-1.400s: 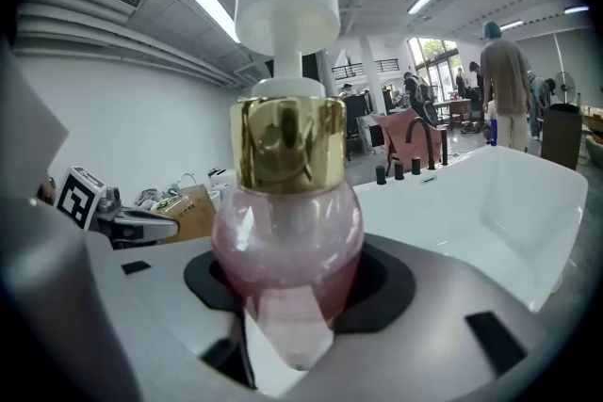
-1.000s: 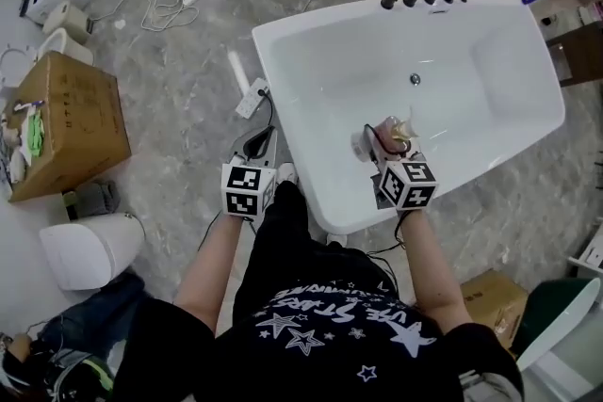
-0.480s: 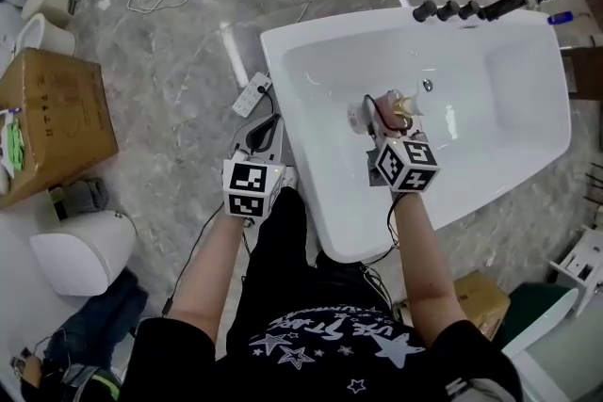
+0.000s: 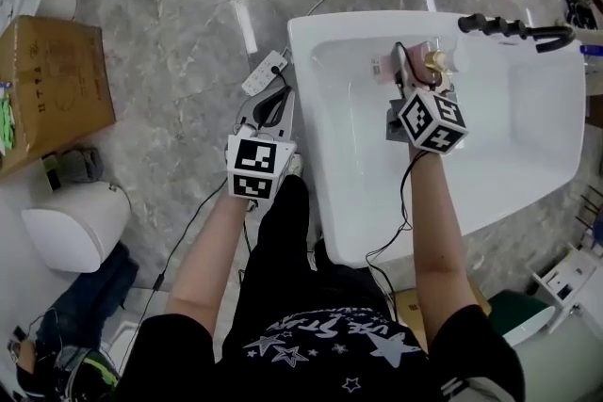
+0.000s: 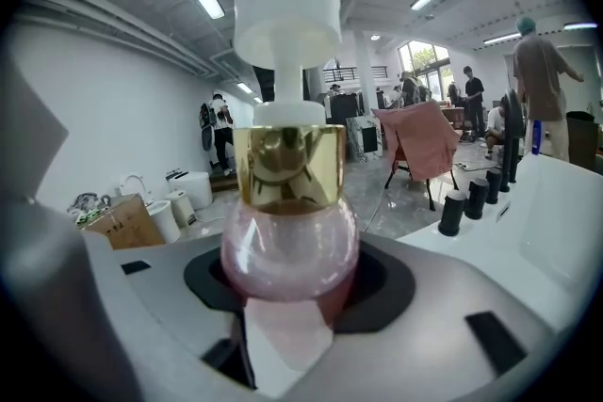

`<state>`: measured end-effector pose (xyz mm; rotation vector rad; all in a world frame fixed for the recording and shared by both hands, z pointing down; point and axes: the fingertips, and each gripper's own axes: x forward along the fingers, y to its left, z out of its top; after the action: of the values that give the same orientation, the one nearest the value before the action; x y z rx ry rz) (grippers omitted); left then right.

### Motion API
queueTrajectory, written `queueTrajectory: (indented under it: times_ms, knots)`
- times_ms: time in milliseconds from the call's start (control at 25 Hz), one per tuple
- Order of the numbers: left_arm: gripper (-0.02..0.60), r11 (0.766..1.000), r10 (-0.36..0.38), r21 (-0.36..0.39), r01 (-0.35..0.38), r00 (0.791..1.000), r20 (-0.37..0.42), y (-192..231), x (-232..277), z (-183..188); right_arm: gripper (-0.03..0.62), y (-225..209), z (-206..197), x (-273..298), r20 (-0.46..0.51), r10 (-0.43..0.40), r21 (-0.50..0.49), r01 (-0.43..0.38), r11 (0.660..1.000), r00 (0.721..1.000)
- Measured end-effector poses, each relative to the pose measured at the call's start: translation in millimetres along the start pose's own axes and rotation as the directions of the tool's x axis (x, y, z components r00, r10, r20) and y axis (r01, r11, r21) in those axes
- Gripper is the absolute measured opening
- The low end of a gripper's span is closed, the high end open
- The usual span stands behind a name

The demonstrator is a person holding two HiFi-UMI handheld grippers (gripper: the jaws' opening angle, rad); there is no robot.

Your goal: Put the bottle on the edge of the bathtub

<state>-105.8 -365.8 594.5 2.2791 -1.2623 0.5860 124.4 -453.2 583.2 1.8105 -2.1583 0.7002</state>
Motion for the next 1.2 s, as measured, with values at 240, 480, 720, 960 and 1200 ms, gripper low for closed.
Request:
queueTrajectory:
  times_ms: [240, 480, 720, 960, 1200]
  knots:
    - [0.015, 1.000, -0.004, -0.014, 0.004, 1.000, 0.003, 14.4, 23.2, 1.0, 0.221, -11.1, 17.5, 54.6, 0.037, -0.013, 0.048, 0.012, 0.999, 0.999]
    - [0.015, 1.000, -0.025, -0.011, 0.025, 1.000, 0.004, 16.3, 38.2, 1.4, 0.221, -14.9, 24.0, 89.9, 0.062, -0.038, 0.031, 0.036, 0.999, 0.997]
    - [0.015, 0.999, -0.052, -0.010, 0.052, 0.999, -0.001, 14.6, 43.4, -1.2, 0.220, -11.3, 23.6, 108.0, 0.072, -0.047, -0.008, 0.048, 0.999, 0.996]
    - [0.015, 0.998, -0.060, -0.029, 0.059, 0.998, -0.018, 11.9, 42.6, -12.0, 0.219, -1.0, 21.6, 115.1, 0.060, -0.053, -0.064, 0.056, 0.996, 0.997]
    - [0.015, 0.997, -0.073, -0.040, 0.072, 0.997, -0.022, 6.8, 40.6, -11.9, 0.221, 6.7, 20.0, 114.7, 0.050, -0.043, -0.048, 0.046, 0.998, 0.998]
